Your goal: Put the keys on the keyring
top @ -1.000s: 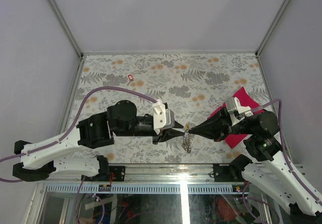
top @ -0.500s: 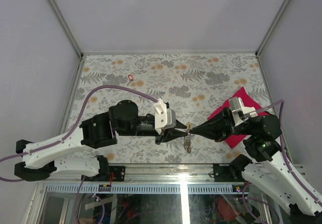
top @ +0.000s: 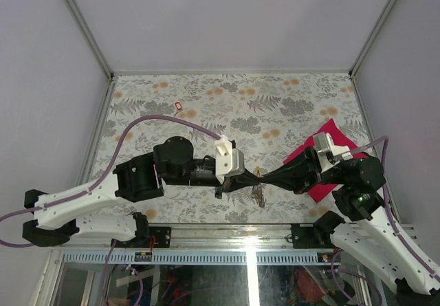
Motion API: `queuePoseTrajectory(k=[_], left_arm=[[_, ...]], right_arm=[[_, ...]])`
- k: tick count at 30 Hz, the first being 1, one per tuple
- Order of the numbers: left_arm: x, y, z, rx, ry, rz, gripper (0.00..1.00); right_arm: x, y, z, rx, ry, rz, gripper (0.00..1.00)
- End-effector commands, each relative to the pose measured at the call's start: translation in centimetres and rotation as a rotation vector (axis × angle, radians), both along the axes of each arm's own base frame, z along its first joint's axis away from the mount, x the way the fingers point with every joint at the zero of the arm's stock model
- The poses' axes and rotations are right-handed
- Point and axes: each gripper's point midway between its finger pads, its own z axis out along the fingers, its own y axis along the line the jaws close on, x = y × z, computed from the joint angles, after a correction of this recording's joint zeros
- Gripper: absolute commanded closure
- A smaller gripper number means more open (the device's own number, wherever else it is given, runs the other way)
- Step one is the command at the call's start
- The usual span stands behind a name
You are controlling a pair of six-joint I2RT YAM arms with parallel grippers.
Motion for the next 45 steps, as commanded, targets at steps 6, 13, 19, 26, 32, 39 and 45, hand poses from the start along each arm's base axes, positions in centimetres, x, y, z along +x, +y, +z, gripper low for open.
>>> queuePoseTrajectory(k=[6, 13, 19, 26, 32, 39, 45], left_arm=[[-0.5, -0.3, 2.3, -0.044, 0.000, -0.025, 1.00], [0.1, 0.3, 0.3, 0.111, 0.017, 0.013, 1.00], [0.9, 0.9, -2.4, 0.294, 0.020, 0.043, 1.00], [1.8, 1.5, -4.5, 0.482, 0.009, 0.070, 1.00], [2.4, 1.5, -5.2, 0.548, -0.003, 0.082, 1.00], [2.4, 1.4, -5.3, 0.550, -0.003, 0.083, 1.00], [2.6, 1.2, -5.2, 0.546, -0.003, 0.092, 1.00]], right_arm=[[0.2, -0.3, 1.3, 0.021, -0.073, -0.040, 0.99], [1.3, -0.9, -0.2, -0.099, -0.110, -0.135, 0.73], [2.0, -0.8, -1.6, -0.180, -0.104, -0.152, 0.69], [2.7, -0.3, -3.7, -0.284, -0.076, -0.123, 0.67], [2.7, 0.0, -4.4, -0.291, -0.058, -0.102, 0.67], [2.6, 0.3, -4.8, -0.292, -0.039, -0.073, 0.68], [2.7, 0.8, -5.1, -0.278, -0.015, -0.043, 0.68]])
